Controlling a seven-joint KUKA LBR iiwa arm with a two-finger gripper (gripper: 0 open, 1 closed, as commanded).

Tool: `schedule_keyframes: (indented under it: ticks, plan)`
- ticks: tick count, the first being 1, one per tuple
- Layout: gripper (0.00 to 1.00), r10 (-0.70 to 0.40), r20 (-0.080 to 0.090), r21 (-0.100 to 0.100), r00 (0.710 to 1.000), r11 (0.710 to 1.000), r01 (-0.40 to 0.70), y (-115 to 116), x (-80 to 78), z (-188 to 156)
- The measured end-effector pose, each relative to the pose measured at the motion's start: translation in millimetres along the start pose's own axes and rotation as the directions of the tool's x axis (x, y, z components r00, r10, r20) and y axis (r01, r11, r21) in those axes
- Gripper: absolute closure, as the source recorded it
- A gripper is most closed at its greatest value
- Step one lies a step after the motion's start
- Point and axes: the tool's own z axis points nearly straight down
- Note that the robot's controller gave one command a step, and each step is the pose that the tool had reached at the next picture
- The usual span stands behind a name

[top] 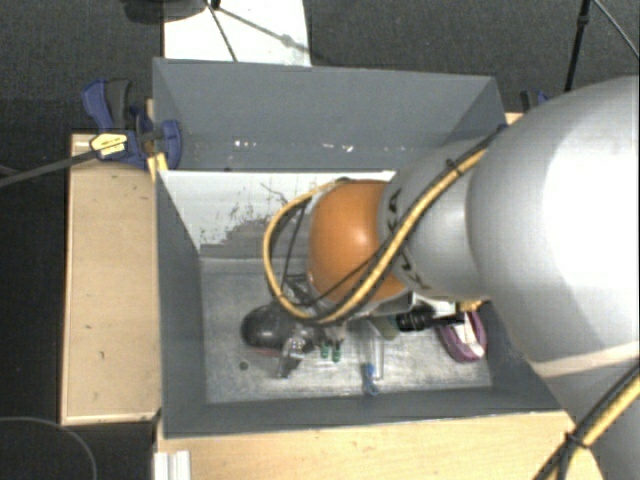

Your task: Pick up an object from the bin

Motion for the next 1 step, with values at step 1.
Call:
schedule_keyframes:
  ticks: [1]
  plan:
    - [0.0, 0.003, -0.002, 0.001, 1.0, 1.0, -0.003, 0.6, -1.1, -1.1]
